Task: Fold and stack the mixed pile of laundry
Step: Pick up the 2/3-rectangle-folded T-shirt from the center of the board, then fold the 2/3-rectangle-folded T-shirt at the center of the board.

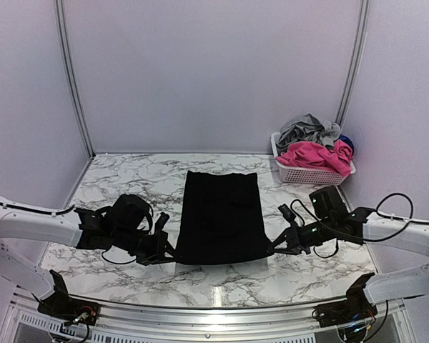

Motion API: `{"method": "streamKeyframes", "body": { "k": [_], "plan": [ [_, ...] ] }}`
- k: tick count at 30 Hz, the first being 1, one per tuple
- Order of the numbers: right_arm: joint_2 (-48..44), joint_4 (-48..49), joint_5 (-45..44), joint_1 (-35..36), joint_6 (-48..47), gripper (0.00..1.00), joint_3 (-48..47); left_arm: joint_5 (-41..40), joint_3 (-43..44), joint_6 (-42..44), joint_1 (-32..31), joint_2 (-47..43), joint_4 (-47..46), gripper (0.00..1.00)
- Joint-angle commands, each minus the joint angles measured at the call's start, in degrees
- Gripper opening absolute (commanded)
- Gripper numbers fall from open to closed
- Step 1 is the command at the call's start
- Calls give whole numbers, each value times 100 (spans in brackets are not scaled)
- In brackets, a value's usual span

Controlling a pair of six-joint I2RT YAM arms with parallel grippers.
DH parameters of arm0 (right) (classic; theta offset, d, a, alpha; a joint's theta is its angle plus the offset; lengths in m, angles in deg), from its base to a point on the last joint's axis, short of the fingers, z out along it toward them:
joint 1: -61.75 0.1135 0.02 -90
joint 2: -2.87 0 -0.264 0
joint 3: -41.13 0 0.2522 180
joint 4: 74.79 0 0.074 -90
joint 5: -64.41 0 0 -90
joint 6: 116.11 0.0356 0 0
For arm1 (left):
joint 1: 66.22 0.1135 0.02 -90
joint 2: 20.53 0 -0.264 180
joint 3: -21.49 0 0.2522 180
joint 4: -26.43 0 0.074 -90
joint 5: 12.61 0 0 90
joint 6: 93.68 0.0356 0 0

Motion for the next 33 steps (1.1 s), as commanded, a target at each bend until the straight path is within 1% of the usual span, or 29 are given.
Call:
{"method": "streamKeyframes", "body": {
  "k": [1, 3, 5, 7, 12, 15, 18, 21, 24, 27, 30, 33],
  "plan": [
    [-543, -502, -360, 48, 658, 0, -470, -296, 360, -332, -78, -919, 795, 0],
    [-174, -541, -434, 16, 508, 0, -933, -394, 809, -166, 10, -799, 1058, 0],
    [295, -529, -514, -64, 262, 0, -1402, -427, 1331, 84, 172, -471, 1238, 0],
    [788, -519, -500, -295, 50, 0, -1836, -420, 1827, 323, 429, -24, 1338, 0],
    [2076, -408, -451, -921, -501, 0, -3105, -401, 2852, 814, 1310, 1155, 1344, 0],
    [3209, -267, -328, -1068, -871, 0, -3754, -282, 3579, 1062, 1706, 1995, 1364, 0],
    [4129, -24, -194, -1092, -1085, 0, -4208, -180, 4128, 1238, 1825, 3011, 1386, 0],
    [4708, 134, -172, -1101, -1156, 0, -4378, -101, 4466, 1289, 1840, 3706, 1398, 0],
    [4919, 333, -184, -1088, -1162, 0, -4153, -66, 4376, 1254, 1827, 3983, 1301, 0],
    [4816, 454, -152, -1006, -1181, 0, -3645, -63, 3874, 1244, 1734, 3763, 1110, 0],
    [4240, 520, -76, -813, -1137, 0, -3028, -211, 2969, 1203, 1555, 3147, 954, 0],
    [3349, 576, -53, -631, -868, 0, -2274, -368, 1980, 981, 1289, 2008, 627, 0]
  ]
}}
